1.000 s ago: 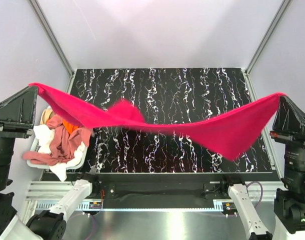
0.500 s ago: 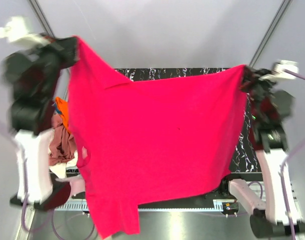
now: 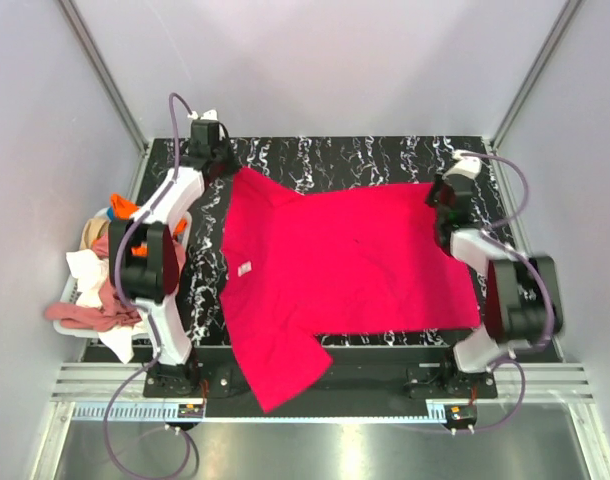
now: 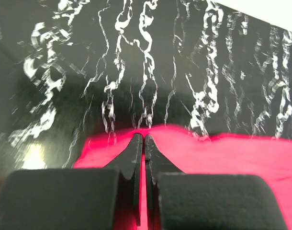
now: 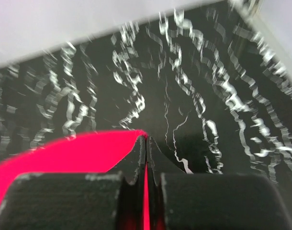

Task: Fold and stack the t-shirts
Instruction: Flatten the tshirt out

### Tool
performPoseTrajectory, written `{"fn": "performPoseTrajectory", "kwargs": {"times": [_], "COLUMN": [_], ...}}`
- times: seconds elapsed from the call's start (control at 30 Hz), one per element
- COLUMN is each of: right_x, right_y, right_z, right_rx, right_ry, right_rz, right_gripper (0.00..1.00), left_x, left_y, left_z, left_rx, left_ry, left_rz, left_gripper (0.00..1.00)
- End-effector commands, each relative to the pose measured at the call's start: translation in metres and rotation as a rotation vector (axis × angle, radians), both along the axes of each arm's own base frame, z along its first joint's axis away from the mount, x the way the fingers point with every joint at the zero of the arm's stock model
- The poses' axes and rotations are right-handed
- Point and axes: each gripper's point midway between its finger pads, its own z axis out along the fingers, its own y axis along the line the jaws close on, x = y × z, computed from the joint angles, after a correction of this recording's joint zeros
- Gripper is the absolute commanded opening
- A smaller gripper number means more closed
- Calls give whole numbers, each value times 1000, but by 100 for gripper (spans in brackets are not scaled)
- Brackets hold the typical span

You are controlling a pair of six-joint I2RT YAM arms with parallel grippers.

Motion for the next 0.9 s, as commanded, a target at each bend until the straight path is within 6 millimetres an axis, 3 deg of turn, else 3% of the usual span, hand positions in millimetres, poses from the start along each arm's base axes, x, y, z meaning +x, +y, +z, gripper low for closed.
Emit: {"fn": "performPoseTrajectory", "kwargs": {"times": [0.0,0.07,0.17,0.27,0.43,0.53,0.57,0.6,0.67,0.7,0.77,0.87], "right_x": [54,76,92,114,127,135,145,140,153,146,155,163], "right_y": [-8,-6,-6,-15,-37,-47,-49,-52,-58,-57,-53,-39], "right_z": [23,2,-18,-6,-22,-36,-21,-32,-21,-35,-31,-40], "right_rx": [32,48,50,50,71,95,133,163,264,304,438,606], "right_ry": [-140,-94,-48,-69,34,80,57,130,132,212,217,244], "right_rz": [-51,-31,-14,-21,-37,-49,-66,-92,-146,-163,-178,-180], "right_gripper": [0,0,0,2,11,23,27,34,37,40,42,42], "left_x": [58,76,94,107,113,115,116,116,116,116,117,119], "left_y": [-14,-20,-22,-21,-14,-15,-16,-19,-21,-22,-25,-27], "left_z": [40,25,16,15,16,11,11,9,6,5,5,1], "left_rx": [-102,-131,-147,-147,-179,-179,-182,-191,-203,-214,-229,-246], "left_ry": [-167,-142,-128,-112,-101,-98,-102,-98,-94,-93,-100,-97], "left_rz": [-54,-77,-77,-62,-36,-48,-53,-63,-68,-69,-77,-81], "left_gripper": [0,0,0,0,0,0,0,0,0,0,0,0]}}
